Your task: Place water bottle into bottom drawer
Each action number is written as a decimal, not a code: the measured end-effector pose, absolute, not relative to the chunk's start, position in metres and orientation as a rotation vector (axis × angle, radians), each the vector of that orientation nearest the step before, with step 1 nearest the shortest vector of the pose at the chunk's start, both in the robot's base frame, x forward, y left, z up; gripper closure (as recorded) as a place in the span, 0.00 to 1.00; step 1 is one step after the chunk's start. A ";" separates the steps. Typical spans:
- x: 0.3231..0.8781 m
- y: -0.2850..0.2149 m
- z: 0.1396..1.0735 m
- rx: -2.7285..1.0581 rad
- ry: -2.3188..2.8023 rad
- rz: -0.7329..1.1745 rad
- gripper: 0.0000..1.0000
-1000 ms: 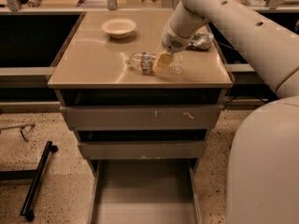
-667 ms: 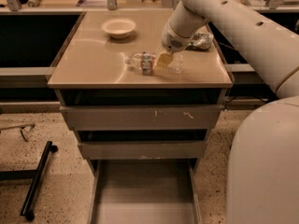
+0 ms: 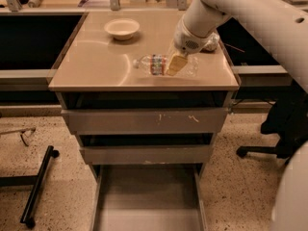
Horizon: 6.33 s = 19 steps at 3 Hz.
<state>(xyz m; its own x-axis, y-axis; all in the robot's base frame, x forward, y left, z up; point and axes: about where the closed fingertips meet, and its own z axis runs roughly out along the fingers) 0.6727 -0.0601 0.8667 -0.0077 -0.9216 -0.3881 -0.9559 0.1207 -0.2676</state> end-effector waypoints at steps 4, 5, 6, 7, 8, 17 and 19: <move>0.602 -0.053 0.815 -1.773 1.901 0.253 1.00; 0.581 -0.053 0.785 -1.758 1.947 0.292 1.00; 0.551 -0.045 0.715 -1.766 2.001 0.378 1.00; 0.536 -0.038 0.652 -1.774 2.054 0.441 1.00; 0.536 -0.038 0.652 -1.774 2.054 0.441 1.00; 0.557 -0.033 0.369 -1.355 2.123 0.478 1.00; 0.562 -0.062 0.352 -1.316 2.104 0.486 1.00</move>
Offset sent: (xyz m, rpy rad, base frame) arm -0.0760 0.0026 -0.0408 0.1230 0.0417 0.0177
